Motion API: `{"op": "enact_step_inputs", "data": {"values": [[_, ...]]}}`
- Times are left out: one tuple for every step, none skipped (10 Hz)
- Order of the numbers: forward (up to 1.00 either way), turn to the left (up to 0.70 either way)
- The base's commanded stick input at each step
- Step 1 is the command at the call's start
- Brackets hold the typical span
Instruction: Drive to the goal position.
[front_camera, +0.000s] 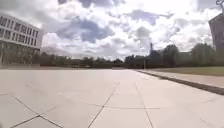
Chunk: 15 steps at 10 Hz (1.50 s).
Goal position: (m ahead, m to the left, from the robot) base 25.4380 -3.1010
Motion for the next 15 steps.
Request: {"op": "enact_step_inputs", "data": {"values": [[1.0, 0.0], [1.0, 0.0], [1.0, 0.0], [1.0, 0.0], [1.0, 0.0], [1.0, 0.0], [1.0, 0.0], [1.0, 0.0], [1.0, 0.0], [1.0, 0.0], [1.0, 0.0], [1.0, 0.0], [1.0, 0.0], [1.0, 0.0], [1.0, 0.0]]}}
